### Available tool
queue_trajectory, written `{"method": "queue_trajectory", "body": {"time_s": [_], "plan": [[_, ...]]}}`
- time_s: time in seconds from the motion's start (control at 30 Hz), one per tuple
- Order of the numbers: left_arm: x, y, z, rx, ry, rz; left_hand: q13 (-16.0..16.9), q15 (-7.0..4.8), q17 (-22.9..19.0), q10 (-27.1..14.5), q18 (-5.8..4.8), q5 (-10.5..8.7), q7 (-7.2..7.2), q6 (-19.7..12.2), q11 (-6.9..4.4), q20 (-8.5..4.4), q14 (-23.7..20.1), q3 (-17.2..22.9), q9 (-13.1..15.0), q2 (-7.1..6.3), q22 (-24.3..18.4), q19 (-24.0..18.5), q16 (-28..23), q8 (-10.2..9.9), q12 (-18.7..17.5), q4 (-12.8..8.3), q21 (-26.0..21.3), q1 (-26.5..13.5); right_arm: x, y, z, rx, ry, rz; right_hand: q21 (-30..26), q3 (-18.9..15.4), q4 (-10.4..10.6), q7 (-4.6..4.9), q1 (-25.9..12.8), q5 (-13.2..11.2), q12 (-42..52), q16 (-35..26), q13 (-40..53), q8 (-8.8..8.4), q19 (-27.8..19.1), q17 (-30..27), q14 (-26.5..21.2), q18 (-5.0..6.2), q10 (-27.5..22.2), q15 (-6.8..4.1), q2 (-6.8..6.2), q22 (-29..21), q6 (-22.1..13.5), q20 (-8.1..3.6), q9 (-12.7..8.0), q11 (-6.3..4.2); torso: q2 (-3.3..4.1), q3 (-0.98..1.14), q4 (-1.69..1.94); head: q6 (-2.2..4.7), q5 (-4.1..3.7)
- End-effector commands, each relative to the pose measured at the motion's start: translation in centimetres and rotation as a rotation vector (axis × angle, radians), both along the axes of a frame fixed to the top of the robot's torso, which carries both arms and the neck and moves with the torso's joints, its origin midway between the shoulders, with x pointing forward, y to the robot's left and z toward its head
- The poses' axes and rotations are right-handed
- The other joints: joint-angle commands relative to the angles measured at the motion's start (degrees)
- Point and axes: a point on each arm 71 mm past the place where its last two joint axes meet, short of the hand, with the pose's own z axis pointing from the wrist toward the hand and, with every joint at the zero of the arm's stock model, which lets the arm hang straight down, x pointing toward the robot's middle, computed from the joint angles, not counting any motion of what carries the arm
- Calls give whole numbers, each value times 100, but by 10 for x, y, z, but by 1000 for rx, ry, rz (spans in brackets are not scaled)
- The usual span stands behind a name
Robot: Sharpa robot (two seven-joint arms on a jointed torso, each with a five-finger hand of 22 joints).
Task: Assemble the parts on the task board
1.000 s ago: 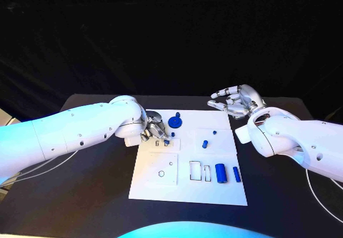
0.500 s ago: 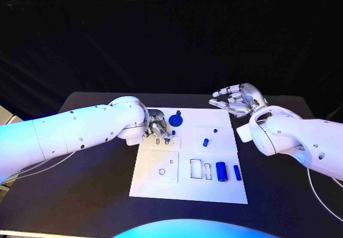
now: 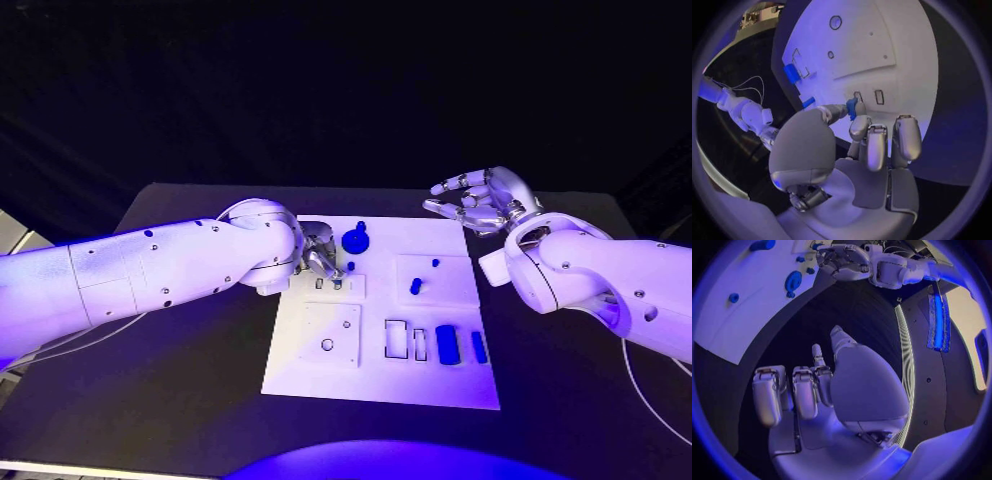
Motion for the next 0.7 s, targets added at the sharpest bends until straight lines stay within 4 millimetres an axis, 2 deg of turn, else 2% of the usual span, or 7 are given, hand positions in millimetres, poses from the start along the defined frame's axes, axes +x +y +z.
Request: {"method": "queue_trajectory", "body": {"time_s": [0.03,0.7], "plan": [[0,-1,1,1,-27,-8,5,-37,980,44,-67,19,-33,60,-1,-9,447,1261,1,-6,5,43,30,21,18,-1241,22,-69,-1,2,0,-6,-4,22,-32,-8,1,-2,-5,1,-23,-37,1151,37,439,1341,552,-1,199,-19,29,1304,-57,1,7,-11,4,0,-4,-9,6],[-5,0,-7,21,16,-22,21,-43,983,69,-68,94,-40,88,-9,-18,449,1294,13,-15,12,50,32,12,26,-1258,28,-104,-1,2,-1,-8,2,27,-32,-8,1,-2,-5,1,-23,-37,1151,37,439,1341,552,-1,199,-19,29,1304,-57,1,7,-11,2,4,-5,-33,11]]}}
